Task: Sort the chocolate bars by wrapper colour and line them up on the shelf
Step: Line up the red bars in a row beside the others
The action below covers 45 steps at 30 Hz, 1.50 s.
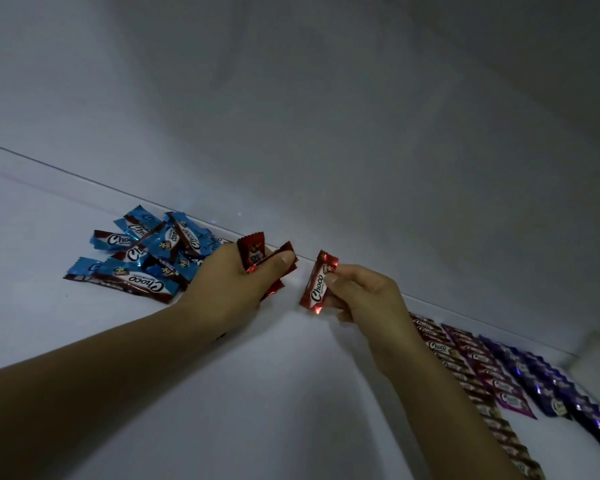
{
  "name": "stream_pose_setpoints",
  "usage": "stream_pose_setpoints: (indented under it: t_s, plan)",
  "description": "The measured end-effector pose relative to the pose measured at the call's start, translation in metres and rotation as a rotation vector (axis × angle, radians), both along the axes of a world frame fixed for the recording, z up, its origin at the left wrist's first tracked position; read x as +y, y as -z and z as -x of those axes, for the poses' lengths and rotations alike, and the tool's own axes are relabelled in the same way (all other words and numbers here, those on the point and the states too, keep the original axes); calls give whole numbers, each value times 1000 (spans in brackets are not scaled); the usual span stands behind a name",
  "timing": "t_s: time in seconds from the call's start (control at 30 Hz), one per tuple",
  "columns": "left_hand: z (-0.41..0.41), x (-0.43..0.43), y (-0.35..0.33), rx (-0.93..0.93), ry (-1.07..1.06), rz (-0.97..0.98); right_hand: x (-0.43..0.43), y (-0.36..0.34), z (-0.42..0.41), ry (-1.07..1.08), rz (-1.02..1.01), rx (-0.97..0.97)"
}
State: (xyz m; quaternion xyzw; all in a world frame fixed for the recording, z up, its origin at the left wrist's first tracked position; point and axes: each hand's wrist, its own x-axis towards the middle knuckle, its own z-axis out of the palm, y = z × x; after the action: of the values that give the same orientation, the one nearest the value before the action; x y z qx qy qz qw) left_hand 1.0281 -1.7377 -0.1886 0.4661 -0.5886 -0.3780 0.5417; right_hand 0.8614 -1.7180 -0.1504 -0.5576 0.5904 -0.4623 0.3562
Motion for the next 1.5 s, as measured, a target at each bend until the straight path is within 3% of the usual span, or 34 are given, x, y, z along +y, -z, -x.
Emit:
stream_pose_setpoints:
  t_s: [0.2, 0.4, 0.7, 1.03, 1.5]
  plan:
    - [2, 2, -4, -57, 5, -6, -7, 1, 30, 142, 44, 112]
    - [4, 3, -4, -78, -1, -7, -13, 8, 46, 182, -14, 738]
    - [6, 3, -4, -113, -5, -25, -19, 14, 40, 230, 166, 1077]
    - [5, 6, -4, -134, 15, -14, -26, 25, 37, 224, 263, 1212]
    - [6, 5, -3, -146, 12, 3, -20, 34, 40, 197, 174, 1154]
